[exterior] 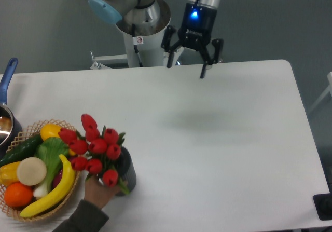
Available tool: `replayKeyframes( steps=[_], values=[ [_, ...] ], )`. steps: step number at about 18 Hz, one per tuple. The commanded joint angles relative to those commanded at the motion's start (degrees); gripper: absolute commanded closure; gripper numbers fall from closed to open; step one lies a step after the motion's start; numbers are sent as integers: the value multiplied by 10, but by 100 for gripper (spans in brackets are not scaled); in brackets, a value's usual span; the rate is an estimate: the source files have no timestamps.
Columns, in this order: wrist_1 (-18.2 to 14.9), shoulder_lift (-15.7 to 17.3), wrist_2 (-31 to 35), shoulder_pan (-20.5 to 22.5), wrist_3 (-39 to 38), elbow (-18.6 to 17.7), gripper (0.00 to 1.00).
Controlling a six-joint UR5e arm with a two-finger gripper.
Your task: Insert the flowers into the vase
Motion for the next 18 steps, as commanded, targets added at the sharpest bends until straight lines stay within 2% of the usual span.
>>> replayKeyframes(
  steps=[2, 4, 6, 10, 12, 13, 15, 18],
  values=[
    [-30, -9, 33, -13, 0, 27, 0],
    [-82, -24, 62, -16, 0, 60, 0],
    [-146, -46, 89, -28, 0, 107, 0],
    [-297, -126, 195, -85, 16, 247, 0],
    [-348, -163, 215, -104, 16, 303, 0],
    [-363, -177, 215, -106, 16, 325, 0],
    [-369, -192, 214, -113, 16, 345, 0],
    [-366, -193, 214, -117, 11, 344, 0]
  ],
)
